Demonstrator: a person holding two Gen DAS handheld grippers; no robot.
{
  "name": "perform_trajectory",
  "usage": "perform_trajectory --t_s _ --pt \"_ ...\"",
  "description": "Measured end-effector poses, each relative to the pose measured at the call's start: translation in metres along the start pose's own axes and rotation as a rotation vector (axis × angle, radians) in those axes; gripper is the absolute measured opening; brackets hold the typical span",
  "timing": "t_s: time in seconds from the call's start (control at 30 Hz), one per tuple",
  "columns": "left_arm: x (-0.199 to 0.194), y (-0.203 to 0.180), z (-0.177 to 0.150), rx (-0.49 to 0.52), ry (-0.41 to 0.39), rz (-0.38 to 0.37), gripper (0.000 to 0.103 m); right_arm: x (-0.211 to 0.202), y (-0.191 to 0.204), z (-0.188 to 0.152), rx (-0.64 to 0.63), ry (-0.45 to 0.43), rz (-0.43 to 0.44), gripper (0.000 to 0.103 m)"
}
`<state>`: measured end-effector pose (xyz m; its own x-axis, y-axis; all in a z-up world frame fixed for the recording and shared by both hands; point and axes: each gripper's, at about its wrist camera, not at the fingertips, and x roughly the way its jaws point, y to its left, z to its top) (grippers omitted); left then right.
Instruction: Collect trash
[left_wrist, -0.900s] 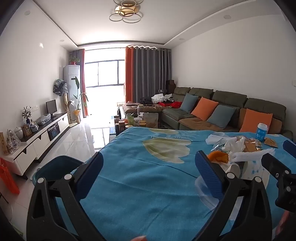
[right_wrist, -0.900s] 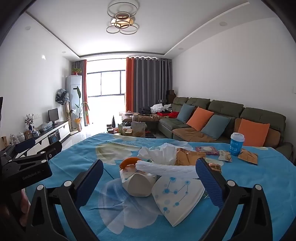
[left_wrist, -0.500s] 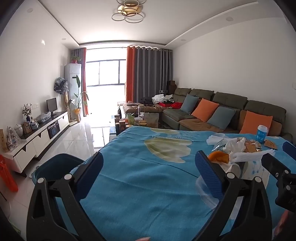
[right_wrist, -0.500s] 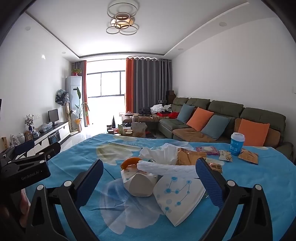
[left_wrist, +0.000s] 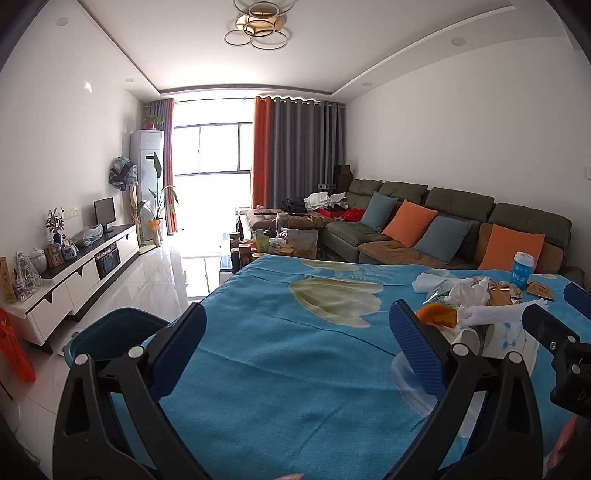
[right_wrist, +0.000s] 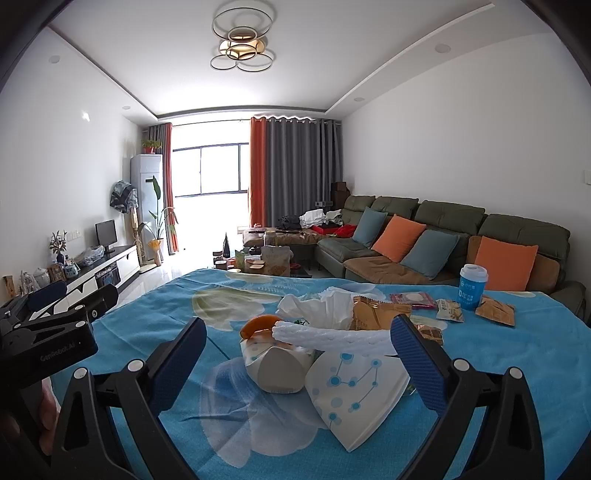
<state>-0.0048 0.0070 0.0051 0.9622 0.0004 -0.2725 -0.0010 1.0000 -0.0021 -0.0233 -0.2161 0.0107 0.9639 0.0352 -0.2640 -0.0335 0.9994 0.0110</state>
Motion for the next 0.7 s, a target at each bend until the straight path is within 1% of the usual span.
perform_trajectory --t_s 0.7 --pt "-0.0022 -0.0005 0.001 -0.002 -0.008 0.001 0.098 -0.0027 -0.0008 0.0006 0.01 -0.014 0.0 0.096"
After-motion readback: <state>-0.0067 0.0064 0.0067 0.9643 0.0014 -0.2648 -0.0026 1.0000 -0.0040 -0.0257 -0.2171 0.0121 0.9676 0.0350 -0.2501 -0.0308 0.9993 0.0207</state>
